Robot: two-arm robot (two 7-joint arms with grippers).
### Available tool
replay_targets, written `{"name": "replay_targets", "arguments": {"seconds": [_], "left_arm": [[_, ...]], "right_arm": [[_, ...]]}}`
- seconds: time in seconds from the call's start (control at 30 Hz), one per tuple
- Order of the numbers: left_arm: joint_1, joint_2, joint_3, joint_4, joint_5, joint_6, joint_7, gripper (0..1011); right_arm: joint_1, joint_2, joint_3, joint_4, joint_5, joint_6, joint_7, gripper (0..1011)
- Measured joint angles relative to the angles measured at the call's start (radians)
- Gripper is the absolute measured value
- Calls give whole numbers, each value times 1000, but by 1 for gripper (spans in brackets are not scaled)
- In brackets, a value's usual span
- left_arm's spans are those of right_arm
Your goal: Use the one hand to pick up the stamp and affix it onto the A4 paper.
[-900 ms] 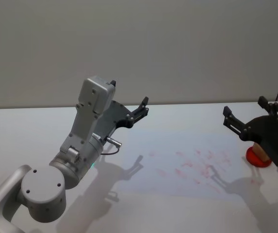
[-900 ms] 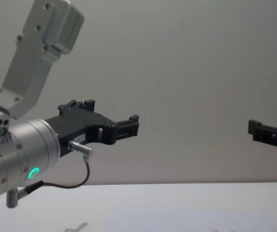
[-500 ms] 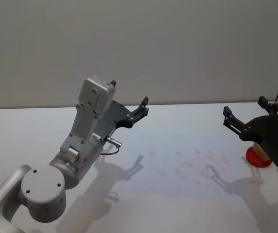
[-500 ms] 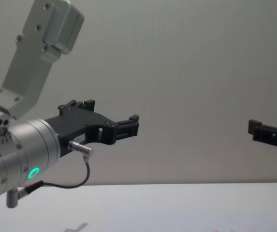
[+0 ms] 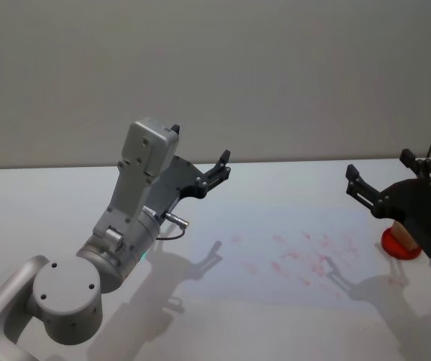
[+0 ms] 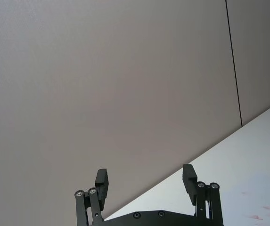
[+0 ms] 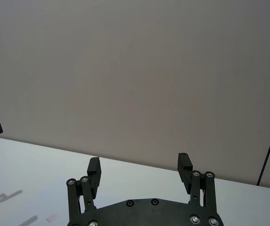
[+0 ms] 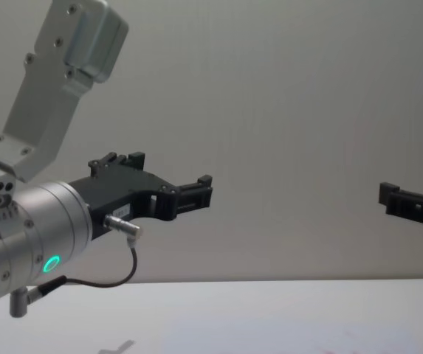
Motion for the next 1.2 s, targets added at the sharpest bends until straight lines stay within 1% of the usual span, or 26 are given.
{"name": "replay_targets", "arguments": {"seconds": [0.43, 0.7, 1.2], "left_arm": [[0, 0, 0, 0, 0, 0, 0, 1001], [0, 0, 0, 0, 0, 0, 0, 1000], [0, 0, 0, 0, 0, 0, 0, 1001]], "right_arm": [[1, 0, 1, 2, 0, 0, 2, 1001], [7, 5, 10, 14, 5, -11, 17, 1001], [24, 53, 57, 80, 36, -35, 79, 1001]]}}
